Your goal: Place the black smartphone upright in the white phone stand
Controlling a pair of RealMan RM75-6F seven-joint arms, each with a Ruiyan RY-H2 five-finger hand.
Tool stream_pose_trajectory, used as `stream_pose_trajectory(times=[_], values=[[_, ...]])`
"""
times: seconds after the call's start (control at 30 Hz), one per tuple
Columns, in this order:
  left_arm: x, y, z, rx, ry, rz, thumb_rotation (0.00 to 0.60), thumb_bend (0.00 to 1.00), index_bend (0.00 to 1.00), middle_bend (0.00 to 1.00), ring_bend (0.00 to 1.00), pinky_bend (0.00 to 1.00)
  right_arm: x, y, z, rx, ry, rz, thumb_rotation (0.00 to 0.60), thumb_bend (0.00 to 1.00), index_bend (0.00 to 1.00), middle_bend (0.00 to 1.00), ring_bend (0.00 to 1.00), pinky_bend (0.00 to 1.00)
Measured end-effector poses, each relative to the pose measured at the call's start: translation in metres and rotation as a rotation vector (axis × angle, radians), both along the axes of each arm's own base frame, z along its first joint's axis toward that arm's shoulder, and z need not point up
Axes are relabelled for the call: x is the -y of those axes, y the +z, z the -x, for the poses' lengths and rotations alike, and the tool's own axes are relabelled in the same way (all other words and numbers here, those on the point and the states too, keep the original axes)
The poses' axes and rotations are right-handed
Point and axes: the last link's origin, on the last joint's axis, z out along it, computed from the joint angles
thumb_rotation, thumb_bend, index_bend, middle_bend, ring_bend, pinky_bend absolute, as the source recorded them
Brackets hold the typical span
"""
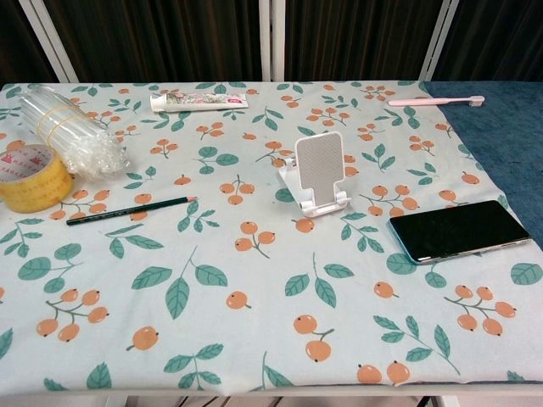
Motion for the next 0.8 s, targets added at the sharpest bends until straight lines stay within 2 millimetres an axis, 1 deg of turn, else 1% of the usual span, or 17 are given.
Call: stream_pose_trajectory(times=[0.3,0.4,0.5,0.6,0.67,0.73,0.8], values=[[0.005,-0.003,-0.001,0.016,-0.039,-0.028,0.278,0.06,0.09,0.11,0.13,0.22,-0.001,-0.001,0.000,0.017,-0.018,-0.037,0.600,0.16,0.00,0.00,0.00,0.00],[0.005,-0.003,-0.001,0.018,-0.040,-0.027,0.283,0.06,0.09,0.11,0.13,0.22,0.000,-0.001,0.000,-0.003,-0.034,-0.067,0.600,0.16,0.00,0.00,0.00,0.00],[0.003,-0.003,-0.001,0.020,-0.033,-0.023,0.282,0.06,0.09,0.11,0.13,0.22,0.004,0.001,-0.005,-0.033,-0.038,-0.103,0.600,0.16,0.00,0.00,0.00,0.00],[0.002,-0.006,-0.003,0.012,-0.020,0.002,0.280,0.06,0.09,0.11,0.13,0.22,0.011,0.006,-0.013,-0.082,-0.042,-0.161,0.600,0.16,0.00,0.00,0.00,0.00],[0.000,-0.006,-0.004,0.003,-0.018,0.019,0.283,0.06,0.09,0.11,0.13,0.22,0.017,0.011,-0.022,-0.120,-0.047,-0.207,0.600,0.16,0.00,0.00,0.00,0.00],[-0.001,-0.006,-0.005,-0.001,-0.018,0.019,0.286,0.06,0.09,0.11,0.13,0.22,0.025,0.015,-0.035,-0.153,-0.052,-0.261,0.600,0.15,0.00,0.00,0.00,0.00],[-0.001,-0.007,-0.005,0.006,-0.017,0.014,0.286,0.06,0.09,0.11,0.13,0.22,0.033,0.015,-0.049,-0.169,-0.061,-0.318,0.600,0.15,0.00,0.00,0.00,0.00]])
